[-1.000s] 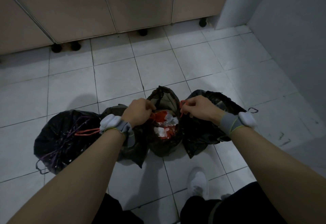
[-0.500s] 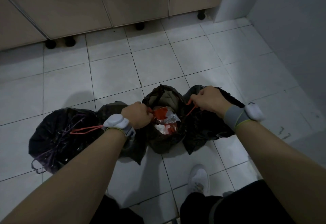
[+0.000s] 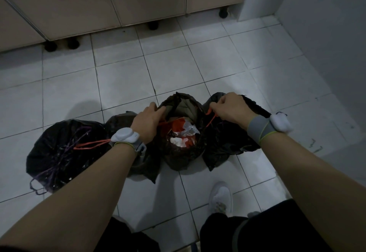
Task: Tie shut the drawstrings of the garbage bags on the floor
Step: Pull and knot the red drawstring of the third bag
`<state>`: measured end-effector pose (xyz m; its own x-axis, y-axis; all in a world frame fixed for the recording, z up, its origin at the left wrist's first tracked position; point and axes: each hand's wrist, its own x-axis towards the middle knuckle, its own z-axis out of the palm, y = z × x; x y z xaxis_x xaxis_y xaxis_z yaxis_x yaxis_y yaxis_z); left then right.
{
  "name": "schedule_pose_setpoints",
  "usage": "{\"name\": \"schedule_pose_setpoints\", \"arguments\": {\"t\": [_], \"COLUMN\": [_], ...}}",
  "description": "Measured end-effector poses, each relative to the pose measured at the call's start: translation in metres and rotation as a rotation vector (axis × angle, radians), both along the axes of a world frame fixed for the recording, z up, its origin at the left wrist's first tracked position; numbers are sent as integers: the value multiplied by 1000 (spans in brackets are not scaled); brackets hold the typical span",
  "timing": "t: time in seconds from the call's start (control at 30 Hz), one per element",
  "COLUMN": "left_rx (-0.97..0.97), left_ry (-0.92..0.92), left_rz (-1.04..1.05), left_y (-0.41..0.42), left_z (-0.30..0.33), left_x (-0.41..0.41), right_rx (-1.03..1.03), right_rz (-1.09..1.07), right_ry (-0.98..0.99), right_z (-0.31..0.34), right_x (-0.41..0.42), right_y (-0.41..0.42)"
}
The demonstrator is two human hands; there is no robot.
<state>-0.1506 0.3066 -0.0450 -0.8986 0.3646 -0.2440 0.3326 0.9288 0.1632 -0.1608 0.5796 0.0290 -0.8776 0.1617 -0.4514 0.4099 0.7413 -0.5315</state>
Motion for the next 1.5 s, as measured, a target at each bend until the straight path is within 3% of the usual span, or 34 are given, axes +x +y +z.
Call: {"name": "schedule_pose_setpoints", "arguments": {"t": [0.13, 0.27, 0.43, 0.6, 0.77, 0.93, 1.2, 1.5], "left_rx": [38, -75, -258, -298, -142, 146, 65, 308], "left_ry": [-7, -7, 18, 32, 24, -131, -146, -109], "left_rz": [-101, -147, -60, 16, 142, 244, 133, 308], "left_y": [-1, -2, -4, -15, -14, -19, -25, -24], "left_z": [5, 5, 0, -10, -8, 7, 16, 19], "left_x": [0, -1, -3, -3, -10, -16, -15, -14], "right_rx": [-3, 6, 12, 25, 11, -32, 92, 108], "right_rz": [14, 37, 24, 56, 53, -9, -79, -16], "right_ry": [-14, -28, -8, -13, -13, 51, 74, 32], "right_z": [0, -1, -3, -4, -3, -4, 7, 8], "right_x": [0, 0, 0, -2, -2, -2, -2, 1], "right_y": [-3, -4, -2, -1, -1, -3, 10, 6]}}
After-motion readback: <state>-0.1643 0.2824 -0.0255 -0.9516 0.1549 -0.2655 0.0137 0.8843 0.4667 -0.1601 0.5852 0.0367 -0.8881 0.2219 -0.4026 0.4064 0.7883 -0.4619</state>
